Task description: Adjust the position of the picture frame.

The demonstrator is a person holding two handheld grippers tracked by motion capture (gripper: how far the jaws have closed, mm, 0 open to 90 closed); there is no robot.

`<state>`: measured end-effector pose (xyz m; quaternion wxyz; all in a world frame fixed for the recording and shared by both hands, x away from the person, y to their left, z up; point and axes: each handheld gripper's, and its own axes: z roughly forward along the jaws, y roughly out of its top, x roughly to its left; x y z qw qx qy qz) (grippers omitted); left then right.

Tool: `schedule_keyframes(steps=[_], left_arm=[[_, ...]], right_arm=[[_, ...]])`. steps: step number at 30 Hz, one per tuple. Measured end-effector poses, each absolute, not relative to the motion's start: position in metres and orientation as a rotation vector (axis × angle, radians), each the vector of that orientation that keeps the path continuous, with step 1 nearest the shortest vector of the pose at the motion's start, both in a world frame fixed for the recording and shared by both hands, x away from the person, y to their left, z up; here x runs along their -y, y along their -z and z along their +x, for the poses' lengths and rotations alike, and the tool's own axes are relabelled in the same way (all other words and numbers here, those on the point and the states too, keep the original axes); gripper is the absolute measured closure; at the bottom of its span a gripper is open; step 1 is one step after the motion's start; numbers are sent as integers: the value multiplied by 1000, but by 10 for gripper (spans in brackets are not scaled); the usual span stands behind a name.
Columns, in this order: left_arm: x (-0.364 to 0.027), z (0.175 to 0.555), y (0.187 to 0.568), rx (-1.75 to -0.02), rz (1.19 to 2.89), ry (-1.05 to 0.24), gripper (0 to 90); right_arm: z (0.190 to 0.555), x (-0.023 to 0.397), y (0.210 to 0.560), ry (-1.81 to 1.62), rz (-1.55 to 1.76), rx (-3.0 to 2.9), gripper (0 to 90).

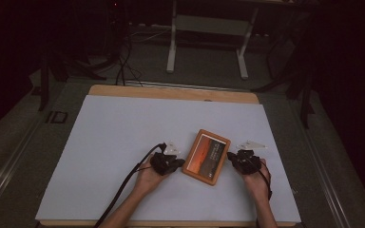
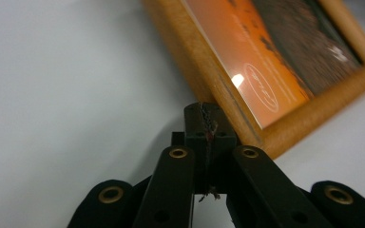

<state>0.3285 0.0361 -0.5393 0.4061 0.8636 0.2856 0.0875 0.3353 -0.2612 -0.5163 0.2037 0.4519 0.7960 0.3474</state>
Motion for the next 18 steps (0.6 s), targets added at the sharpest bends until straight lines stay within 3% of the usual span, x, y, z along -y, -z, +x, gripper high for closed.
schedule_keyframes(steps=[6,9,13,18], left_arm=[[-22,315,542,-661,2192,-203,897],[-29,323,540,-743,2128,-182,861],[-42,335,528,-854,1988,-120,714],[-42,343,519,-854,1946,-82,538]], right_arm=[[337,270,516,-974,1299,-2202,900],[336,270,513,-983,1304,-2197,888],[333,276,504,-1028,1308,-2197,707],[331,281,501,-1163,1316,-2241,477]])
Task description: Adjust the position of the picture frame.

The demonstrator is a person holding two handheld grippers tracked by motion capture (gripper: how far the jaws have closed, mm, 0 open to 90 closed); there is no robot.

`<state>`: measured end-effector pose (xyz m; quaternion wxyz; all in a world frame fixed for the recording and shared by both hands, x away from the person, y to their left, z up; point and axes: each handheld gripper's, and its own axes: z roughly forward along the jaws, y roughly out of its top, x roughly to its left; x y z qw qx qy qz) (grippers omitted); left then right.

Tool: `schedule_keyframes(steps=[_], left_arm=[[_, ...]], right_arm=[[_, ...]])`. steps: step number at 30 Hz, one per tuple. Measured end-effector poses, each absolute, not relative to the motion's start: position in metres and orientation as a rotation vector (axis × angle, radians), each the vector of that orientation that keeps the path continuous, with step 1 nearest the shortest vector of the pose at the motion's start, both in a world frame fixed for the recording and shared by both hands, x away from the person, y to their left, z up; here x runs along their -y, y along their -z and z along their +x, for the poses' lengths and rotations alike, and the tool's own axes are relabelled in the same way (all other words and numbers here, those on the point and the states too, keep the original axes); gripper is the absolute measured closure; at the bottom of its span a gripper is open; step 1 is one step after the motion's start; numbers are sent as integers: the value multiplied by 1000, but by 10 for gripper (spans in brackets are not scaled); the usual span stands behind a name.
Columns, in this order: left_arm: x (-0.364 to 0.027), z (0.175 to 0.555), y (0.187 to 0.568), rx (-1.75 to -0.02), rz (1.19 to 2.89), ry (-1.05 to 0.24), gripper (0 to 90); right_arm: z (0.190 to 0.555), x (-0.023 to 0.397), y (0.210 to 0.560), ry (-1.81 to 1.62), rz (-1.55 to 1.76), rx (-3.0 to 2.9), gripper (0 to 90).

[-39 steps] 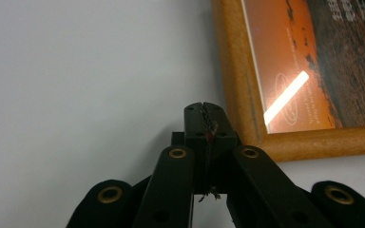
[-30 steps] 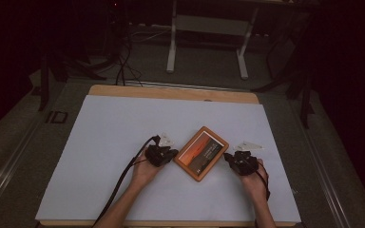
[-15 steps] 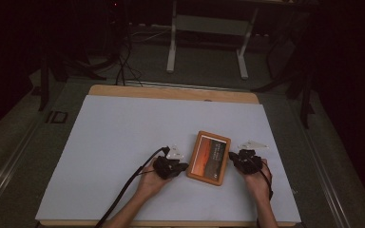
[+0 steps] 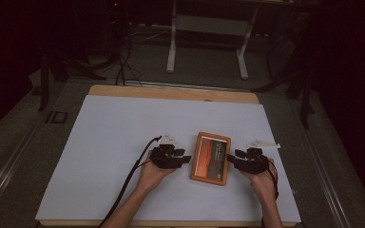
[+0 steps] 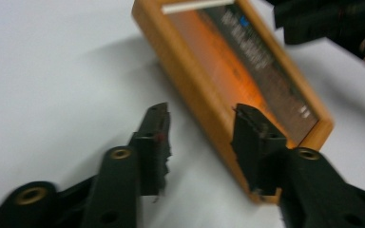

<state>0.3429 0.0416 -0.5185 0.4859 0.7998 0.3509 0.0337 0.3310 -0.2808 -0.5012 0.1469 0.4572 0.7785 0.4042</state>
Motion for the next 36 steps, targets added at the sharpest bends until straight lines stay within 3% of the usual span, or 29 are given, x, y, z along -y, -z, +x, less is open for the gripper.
schedule_keyframes(steps=[6,16,27,31,36], left_arm=[[-26,351,524,-852,1977,-13,372],[-4,359,539,-842,2046,69,314],[3,365,541,-860,2035,153,330],[-1,366,540,-894,2008,181,377],[-7,360,529,-885,2002,147,466]], right_arm=[[334,269,509,-1163,1283,-2373,299],[342,261,524,-1221,1388,-2437,188],[345,262,531,-1271,1425,-2494,234],[345,263,530,-1280,1451,-2486,265],[342,266,520,-1314,1432,-2453,366]])
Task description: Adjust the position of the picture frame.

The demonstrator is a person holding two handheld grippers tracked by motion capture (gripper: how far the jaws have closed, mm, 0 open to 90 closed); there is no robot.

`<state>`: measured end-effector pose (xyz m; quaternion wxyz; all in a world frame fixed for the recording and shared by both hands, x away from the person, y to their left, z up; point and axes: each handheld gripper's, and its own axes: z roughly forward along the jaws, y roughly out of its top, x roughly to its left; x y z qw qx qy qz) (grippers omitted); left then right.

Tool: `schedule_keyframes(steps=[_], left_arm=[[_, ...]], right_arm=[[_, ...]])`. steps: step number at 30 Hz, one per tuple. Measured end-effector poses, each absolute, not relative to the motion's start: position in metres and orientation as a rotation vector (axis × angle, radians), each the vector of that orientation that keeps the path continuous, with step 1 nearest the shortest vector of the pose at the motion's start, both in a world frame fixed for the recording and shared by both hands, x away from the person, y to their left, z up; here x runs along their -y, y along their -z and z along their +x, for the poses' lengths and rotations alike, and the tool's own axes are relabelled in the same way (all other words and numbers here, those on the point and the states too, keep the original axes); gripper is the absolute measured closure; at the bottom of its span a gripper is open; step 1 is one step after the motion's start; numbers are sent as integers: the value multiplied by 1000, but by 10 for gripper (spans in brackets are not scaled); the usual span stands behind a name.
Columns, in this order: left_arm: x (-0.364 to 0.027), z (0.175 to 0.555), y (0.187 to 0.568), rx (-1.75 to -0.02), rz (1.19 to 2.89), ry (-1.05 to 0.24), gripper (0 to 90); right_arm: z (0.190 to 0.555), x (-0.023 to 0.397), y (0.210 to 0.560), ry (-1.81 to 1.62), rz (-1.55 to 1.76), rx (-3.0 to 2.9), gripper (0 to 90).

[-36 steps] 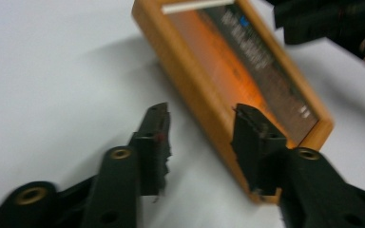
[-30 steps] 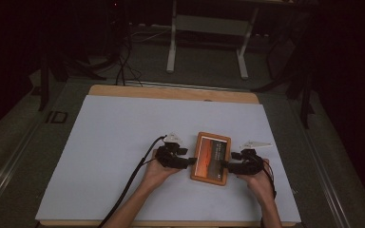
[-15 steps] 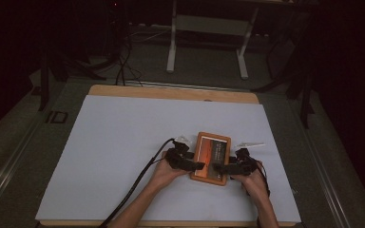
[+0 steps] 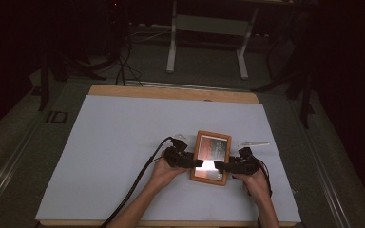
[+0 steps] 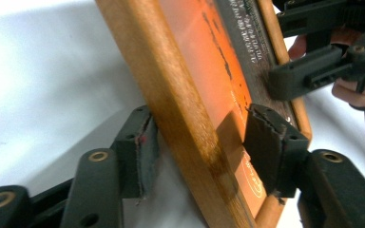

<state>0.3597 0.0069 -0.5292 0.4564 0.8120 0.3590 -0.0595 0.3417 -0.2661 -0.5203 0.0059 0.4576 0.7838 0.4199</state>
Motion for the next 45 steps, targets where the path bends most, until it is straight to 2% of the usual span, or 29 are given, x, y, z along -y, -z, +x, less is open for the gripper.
schedule_keyframes(steps=[8,10,12,30,45], left_arm=[[-23,345,509,-880,1966,92,622],[-26,342,505,-889,1953,76,654],[-28,339,500,-887,1961,33,656],[-80,328,493,-1003,1873,20,657],[-121,326,504,-1111,1810,94,655]], right_arm=[[335,268,502,-1441,1392,-2381,522],[333,266,497,-1456,1368,-2369,525],[331,261,492,-1445,1345,-2363,519],[336,211,487,-1478,1299,-2396,522],[344,171,494,-1492,1335,-2457,534]])
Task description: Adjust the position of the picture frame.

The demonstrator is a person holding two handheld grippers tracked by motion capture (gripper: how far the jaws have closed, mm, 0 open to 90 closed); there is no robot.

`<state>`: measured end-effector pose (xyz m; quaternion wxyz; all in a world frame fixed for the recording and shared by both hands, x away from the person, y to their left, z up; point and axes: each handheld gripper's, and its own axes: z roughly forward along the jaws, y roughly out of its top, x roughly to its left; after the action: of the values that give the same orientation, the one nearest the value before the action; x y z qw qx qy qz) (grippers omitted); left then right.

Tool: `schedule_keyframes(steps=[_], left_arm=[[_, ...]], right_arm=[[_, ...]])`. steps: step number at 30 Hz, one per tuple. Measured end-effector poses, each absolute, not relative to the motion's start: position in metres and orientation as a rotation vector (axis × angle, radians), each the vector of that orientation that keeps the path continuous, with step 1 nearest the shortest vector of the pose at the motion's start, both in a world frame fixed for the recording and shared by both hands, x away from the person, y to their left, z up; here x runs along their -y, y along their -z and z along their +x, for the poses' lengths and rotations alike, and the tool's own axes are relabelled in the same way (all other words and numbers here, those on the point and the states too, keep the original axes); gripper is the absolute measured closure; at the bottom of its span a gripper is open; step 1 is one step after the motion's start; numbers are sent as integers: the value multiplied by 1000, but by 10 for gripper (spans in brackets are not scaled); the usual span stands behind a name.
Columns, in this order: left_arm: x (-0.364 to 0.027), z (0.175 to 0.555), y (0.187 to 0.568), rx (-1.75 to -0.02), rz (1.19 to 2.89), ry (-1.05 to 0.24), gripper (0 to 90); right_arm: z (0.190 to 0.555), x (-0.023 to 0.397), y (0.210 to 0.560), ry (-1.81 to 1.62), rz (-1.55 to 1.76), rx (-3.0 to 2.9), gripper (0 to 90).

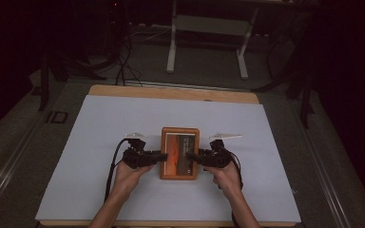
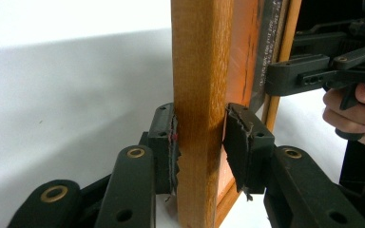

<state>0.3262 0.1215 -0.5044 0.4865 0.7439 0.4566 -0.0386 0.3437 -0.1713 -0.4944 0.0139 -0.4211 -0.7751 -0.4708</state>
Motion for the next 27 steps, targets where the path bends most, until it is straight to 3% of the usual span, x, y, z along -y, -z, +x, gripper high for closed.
schedule_keyframes(steps=[8,15,25,27], left_arm=[[-125,342,521,-1139,1763,157,648],[-117,351,530,-1265,1799,134,572],[-117,358,534,-1249,1810,137,522],[-119,358,533,-1257,1801,128,450]], right_arm=[[356,171,507,1424,-1367,2343,539],[369,169,518,1313,-1455,2355,516],[369,168,524,1262,-1440,2389,478],[366,169,523,1260,-1425,2428,475]])
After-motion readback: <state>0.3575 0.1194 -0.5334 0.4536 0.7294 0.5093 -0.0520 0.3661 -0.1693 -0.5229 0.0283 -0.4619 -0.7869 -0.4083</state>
